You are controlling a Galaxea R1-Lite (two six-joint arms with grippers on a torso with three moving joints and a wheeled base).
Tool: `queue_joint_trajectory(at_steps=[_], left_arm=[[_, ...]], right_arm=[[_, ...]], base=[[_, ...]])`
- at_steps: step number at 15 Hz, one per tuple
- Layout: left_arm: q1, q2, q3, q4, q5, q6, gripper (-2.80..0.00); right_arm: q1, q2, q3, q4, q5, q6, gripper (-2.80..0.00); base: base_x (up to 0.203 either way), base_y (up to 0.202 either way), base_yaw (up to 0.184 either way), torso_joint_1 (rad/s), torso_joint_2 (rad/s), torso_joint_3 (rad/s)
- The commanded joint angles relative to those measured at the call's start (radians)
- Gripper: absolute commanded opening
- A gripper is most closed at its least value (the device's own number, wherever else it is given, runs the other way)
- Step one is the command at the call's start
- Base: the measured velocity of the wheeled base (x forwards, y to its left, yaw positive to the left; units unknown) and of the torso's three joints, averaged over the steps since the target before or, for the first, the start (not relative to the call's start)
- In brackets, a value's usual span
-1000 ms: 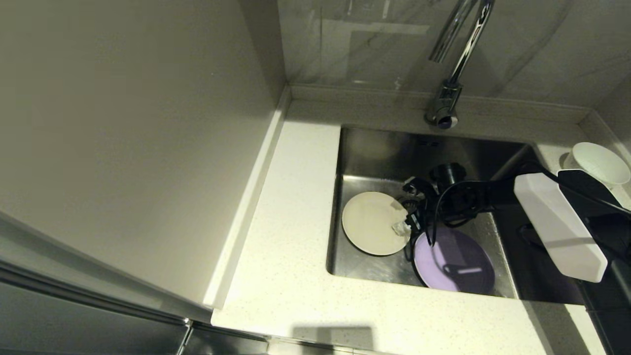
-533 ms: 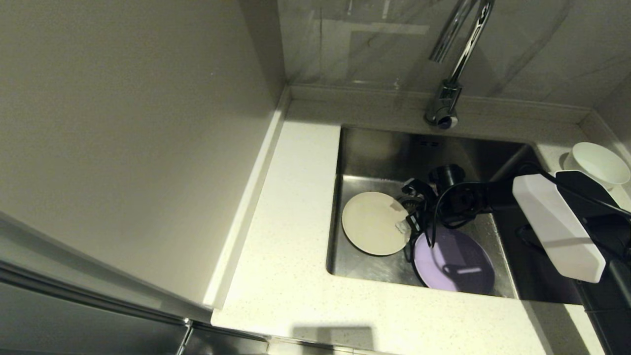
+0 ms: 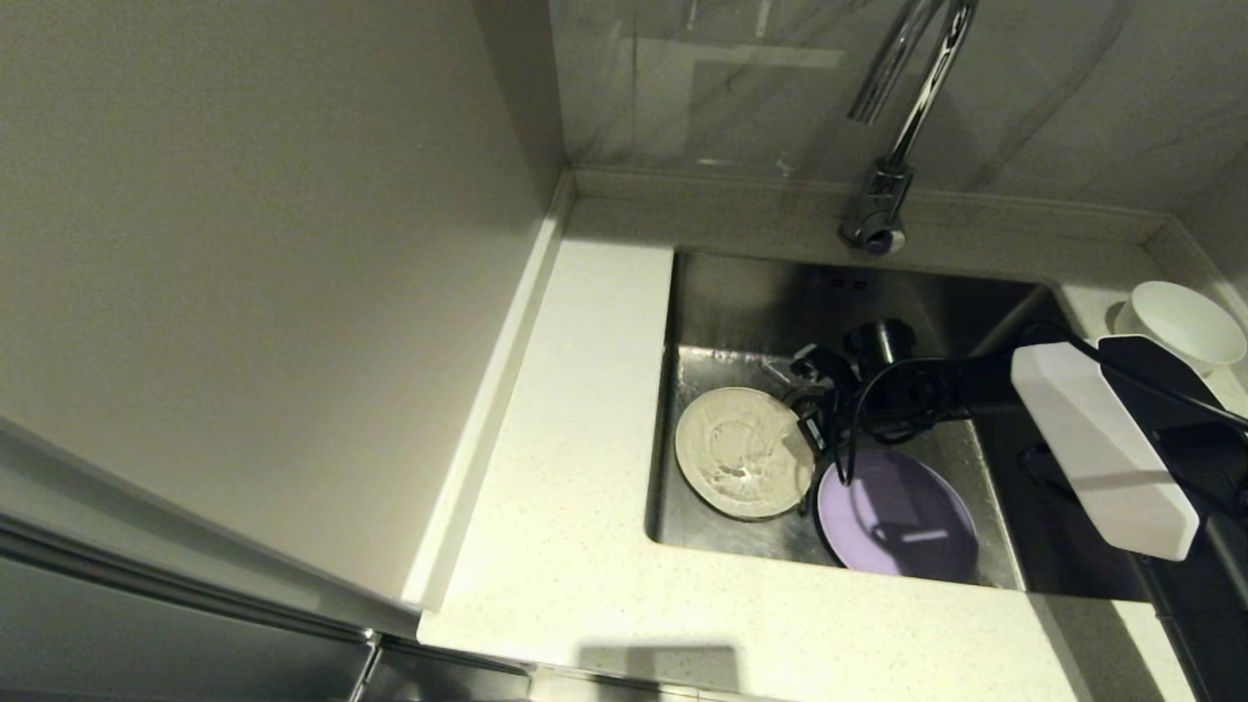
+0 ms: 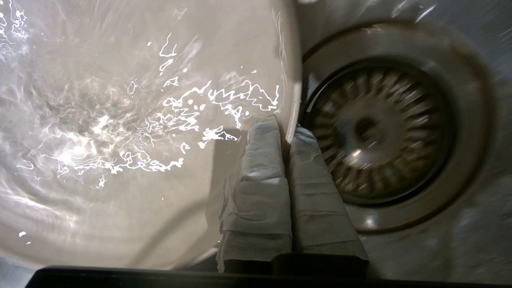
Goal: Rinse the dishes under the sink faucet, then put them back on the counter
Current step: Put a plate back to the table from the sink
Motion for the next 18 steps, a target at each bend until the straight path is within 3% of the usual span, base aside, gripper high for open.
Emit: queue_joint_trajectory(at_steps=[1,6,11,18], left_arm=[[0.0,-0.003,0.0,-0.001,0.0,0.0,-2.8],[0.0,-0.003,0.0,-0.001,0.0,-0.001,-2.8],[0.0,-0.003,0.0,-0.001,0.0,-0.001,-2.8],[0.0,-0.003,0.0,-0.001,0.0,-0.001,-2.8]], right_arm=[[-0.001,-0.003,-0.011,-0.042,-0.024,0.002,-2.8],[-0.01,-0.026,-0.015,-0.14,-0.07,0.005,-2.8],[-0.012,-0.068,-0.017,-0.152,-0.108,0.054,-2.8],[-0.123,-0.108,-0.016,-0.148,-0.102,0.053,-2.8]], base=[[0.0,0.0,0.0,0.0,0.0,0.0],[0.0,0.0,0.0,0.0,0.0,0.0],[0.0,0.0,0.0,0.0,0.0,0.0],[0.0,0.0,0.0,0.0,0.0,0.0]])
